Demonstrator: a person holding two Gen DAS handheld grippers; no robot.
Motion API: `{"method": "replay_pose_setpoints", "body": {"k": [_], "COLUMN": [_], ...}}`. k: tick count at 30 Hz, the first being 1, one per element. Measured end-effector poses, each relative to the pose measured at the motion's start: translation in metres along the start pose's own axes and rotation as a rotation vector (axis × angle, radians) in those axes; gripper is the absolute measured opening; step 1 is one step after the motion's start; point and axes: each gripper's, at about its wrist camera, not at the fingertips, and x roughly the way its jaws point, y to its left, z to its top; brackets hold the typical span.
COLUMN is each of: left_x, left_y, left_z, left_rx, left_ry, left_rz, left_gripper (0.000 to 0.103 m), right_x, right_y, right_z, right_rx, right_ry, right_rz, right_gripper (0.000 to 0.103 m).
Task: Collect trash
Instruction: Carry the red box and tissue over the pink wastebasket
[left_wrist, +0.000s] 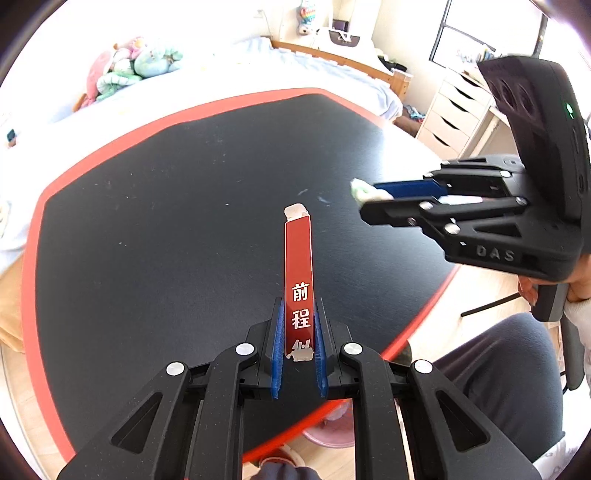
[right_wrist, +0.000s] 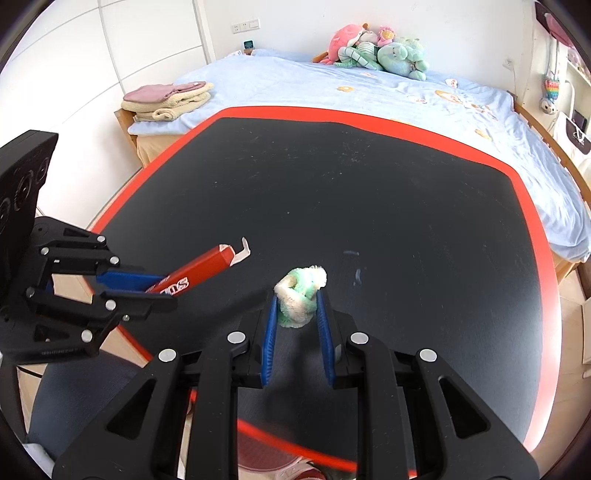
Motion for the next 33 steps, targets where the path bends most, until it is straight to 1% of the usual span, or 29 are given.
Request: {"method": "replay_pose_setpoints", "body": {"k": [8, 13, 18, 21, 27, 33], "left_x": [-0.028, -0.043, -0.049, -0.05, -0.05, -0.05], "left_y": [-0.024, -0.043, -0.053, -0.057, -0.067, -0.072], "left_z": [-0.01, -0.024, -0.04, -0.049, -0.065, -0.078], "left_rx": [0.025, 0.025, 0.029, 0.028, 0.031, 0.034], "left_ry": [-0.044, -0.062, -0.056, -0.051, -0.025, -0.009], "left_rz": [-0.001, -0.005, -0.006, -0.003, -0.016, -0.024], "left_gripper": [0.014, 0.014, 0.014, 0.014, 0.014, 0.014], "right_x": [-0.051, -0.07, -0.085, -0.089, -0.087, -0.083], "right_y": [0.022, 0.036, 0.048, 0.054, 0.065, 0.071], "right_z": [-0.037, -0.058, -0.084, -0.099, -0.125, -0.136], "right_rx": [-0.02, -0.026, -0.023, -0.019, 0.001, 0.009], "right_ry": [-0.029, -0.036, -0.032, -0.017, 0.018, 0.038], "right_rz": [0.001, 0.001, 0.003, -0.002, 0.026, 0.045], "right_gripper": [0.021, 0.021, 0.021, 0.021, 0.021, 0.021]}}
